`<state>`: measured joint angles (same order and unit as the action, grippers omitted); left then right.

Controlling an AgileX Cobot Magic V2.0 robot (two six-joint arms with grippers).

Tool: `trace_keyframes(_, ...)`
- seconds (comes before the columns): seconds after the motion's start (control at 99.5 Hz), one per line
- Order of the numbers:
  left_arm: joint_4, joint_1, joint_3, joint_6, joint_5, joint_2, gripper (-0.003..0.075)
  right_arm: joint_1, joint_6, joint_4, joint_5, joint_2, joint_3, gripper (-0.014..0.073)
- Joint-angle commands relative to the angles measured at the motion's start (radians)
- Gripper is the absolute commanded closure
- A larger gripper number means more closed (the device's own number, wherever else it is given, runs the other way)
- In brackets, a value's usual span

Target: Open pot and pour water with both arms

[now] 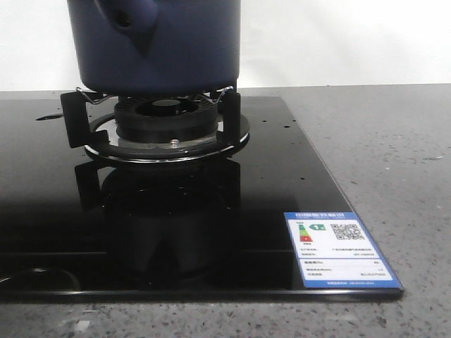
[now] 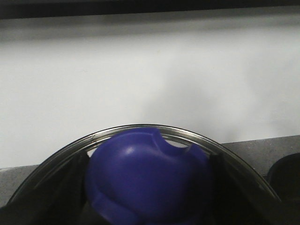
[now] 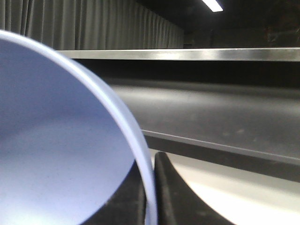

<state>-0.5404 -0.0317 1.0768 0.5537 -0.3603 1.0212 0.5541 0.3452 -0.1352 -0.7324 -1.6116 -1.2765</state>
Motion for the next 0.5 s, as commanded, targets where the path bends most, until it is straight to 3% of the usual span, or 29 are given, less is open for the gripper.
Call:
trace_keyframes(0.0,-0.02,-0.003,0.035,-0.001,0.089,-0.023,0.0333,0.003,0.001,0.016,-0.11,0.056,-0.029,0.0636)
trace_keyframes(0.492,-0.035,-0.003,0.035,-0.001,0.085,-0.023,0.0333,0.003,0.001,0.024,-0.114,0.056,-0.031,0.0636)
